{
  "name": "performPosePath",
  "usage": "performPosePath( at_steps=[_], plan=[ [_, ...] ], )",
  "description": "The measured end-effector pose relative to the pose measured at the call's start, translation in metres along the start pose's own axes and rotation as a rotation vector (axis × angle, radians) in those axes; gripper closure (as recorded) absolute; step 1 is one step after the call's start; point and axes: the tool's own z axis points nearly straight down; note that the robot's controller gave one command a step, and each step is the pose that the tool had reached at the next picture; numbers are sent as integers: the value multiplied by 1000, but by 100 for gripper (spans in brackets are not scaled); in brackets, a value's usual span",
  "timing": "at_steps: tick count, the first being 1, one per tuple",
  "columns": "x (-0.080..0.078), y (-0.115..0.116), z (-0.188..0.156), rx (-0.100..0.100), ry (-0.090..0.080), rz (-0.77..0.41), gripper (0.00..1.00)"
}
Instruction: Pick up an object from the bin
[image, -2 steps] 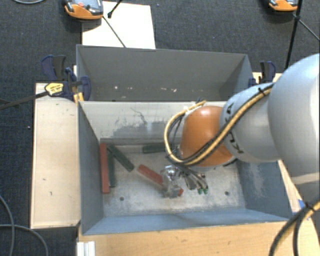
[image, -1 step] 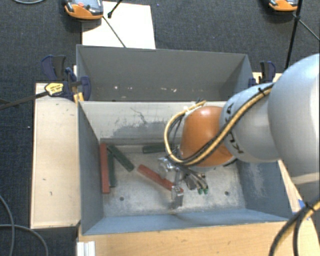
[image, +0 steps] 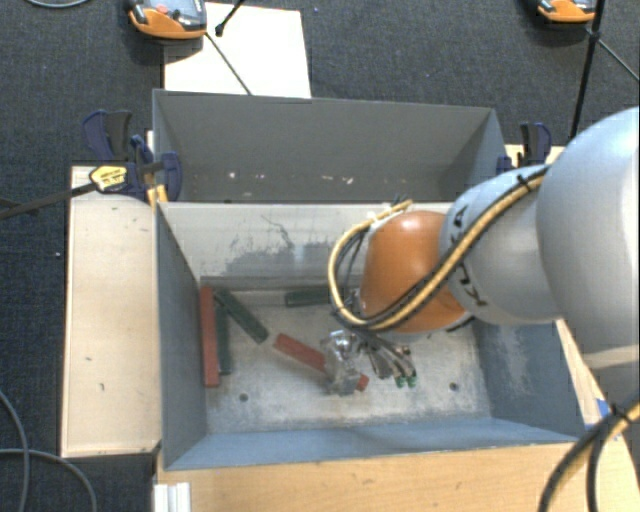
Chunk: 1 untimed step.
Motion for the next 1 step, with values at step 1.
performPosePath(
  at_steps=[1],
  plan=[
    [1, 0, 1, 0, 3, -1, 0]
  ],
)
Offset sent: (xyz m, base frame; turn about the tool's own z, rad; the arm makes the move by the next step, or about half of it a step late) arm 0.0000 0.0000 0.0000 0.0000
